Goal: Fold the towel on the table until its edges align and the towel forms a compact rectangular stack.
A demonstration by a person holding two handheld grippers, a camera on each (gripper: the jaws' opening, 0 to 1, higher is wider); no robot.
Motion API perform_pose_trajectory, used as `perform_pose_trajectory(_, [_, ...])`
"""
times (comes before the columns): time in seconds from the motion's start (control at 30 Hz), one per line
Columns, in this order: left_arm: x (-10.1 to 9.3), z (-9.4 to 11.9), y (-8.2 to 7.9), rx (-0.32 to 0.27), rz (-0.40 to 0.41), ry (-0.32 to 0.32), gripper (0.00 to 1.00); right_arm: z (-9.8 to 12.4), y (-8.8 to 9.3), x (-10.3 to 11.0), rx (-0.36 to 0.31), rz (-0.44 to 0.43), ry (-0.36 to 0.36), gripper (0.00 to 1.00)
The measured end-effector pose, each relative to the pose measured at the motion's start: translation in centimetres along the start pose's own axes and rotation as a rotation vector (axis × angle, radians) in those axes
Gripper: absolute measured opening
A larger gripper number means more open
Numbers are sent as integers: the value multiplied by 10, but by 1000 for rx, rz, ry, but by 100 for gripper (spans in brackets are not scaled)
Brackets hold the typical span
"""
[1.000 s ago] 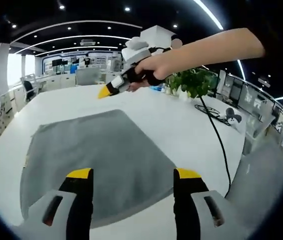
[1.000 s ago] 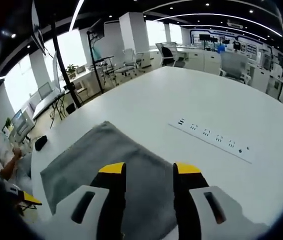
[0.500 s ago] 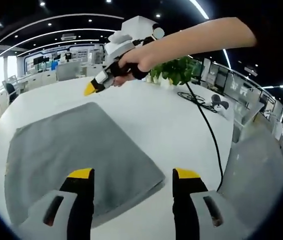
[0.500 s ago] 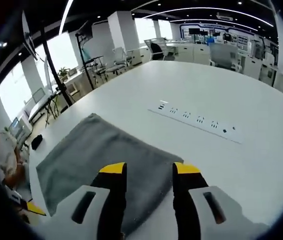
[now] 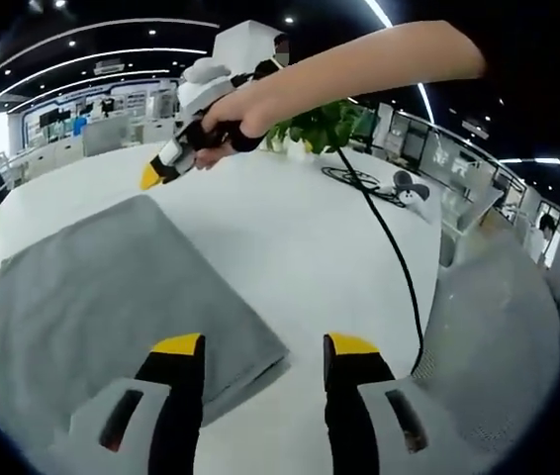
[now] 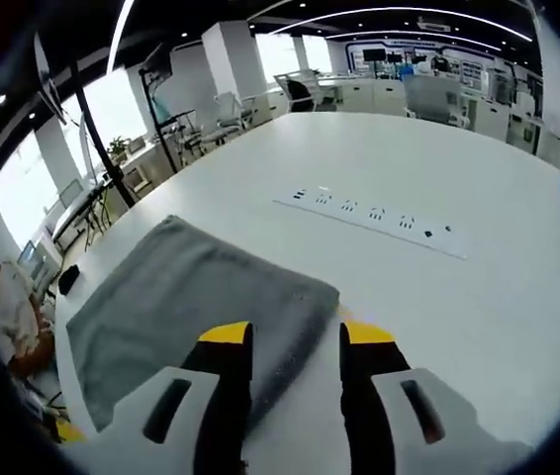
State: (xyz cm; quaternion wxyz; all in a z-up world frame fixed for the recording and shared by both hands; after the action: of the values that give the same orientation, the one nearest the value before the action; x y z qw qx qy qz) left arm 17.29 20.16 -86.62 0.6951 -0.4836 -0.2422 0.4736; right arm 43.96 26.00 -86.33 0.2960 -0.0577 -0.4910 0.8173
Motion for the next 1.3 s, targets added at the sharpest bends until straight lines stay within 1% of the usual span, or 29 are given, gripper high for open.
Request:
perform_pose_trajectory(0.13, [-5, -4, 0, 2, -4, 18, 39, 0, 0, -1, -11, -7, -1, 29])
perform_pose_trajectory(0.2, [-7, -6, 1, 6, -6, 23, 37, 0, 1, -2, -15, -10, -3, 28])
perform_pose_trajectory(0.23, [-9, -6, 2, 14, -5, 33, 35, 0, 1, -3, -14, -12, -5, 27])
perform_pose_trajectory(0.3, [-12, -8, 5, 26, -13, 48, 29, 0, 4, -3, -12, -16, -8, 26])
perform_pose_trajectory(0.37, [-13, -8, 7, 30, -26, 44, 25, -1, 8, -4, -8, -23, -8, 26])
perform_pose_trajectory(0.47, [-16, -10, 10, 39, -16, 50, 26, -2, 14, -5, 0, -30, -10, 26])
perform_pose_trajectory(0.57, [-18, -11, 13, 55, -16, 58, 26, -1, 18, -9, 9, 0, 9, 23])
perform_pose_trajectory(0.6, [-20, -12, 15, 65, -15, 67, 26, -1, 18, -9, 9, -3, 10, 24])
perform_pose_trajectory(0.73, [-21, -16, 19, 78, -28, 70, 25, -2, 17, -6, -3, -37, 3, 22])
perform_pose_trajectory(0.87, [-21, -22, 23, 91, -14, 84, 25, -7, 19, -5, 7, -32, 1, 22])
perform_pose_trajectory(1.03, [-21, -28, 23, 116, -49, 98, 24, -14, 21, -1, 18, -30, -10, 21])
perform_pose_trajectory(1.13, [-15, -26, 20, 122, -87, 71, 23, -17, 23, -1, 24, -25, -11, 20])
perform_pose_trajectory(1.23, [-15, -24, 19, 111, -87, 70, 22, -21, 24, -1, 24, -29, -13, 17])
perform_pose_trajectory(1.3, [-13, -25, 23, 115, -78, 57, 22, -21, 26, -1, 34, -20, -6, 12])
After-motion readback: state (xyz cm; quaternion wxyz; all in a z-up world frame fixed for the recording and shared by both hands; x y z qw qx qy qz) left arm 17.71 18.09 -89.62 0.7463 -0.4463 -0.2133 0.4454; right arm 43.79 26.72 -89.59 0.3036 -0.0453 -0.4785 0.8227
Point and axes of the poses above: the point that each gripper's makers call its tool centre point, and the gripper's own axes: z roughly backward along the fingers, x roughly to its left, y roughly out of its underside, the point moved 1 cm from there along z, roughly backward along the fingers, and after that the axes turned 11 degrees about -x, right-handed, at the moved point
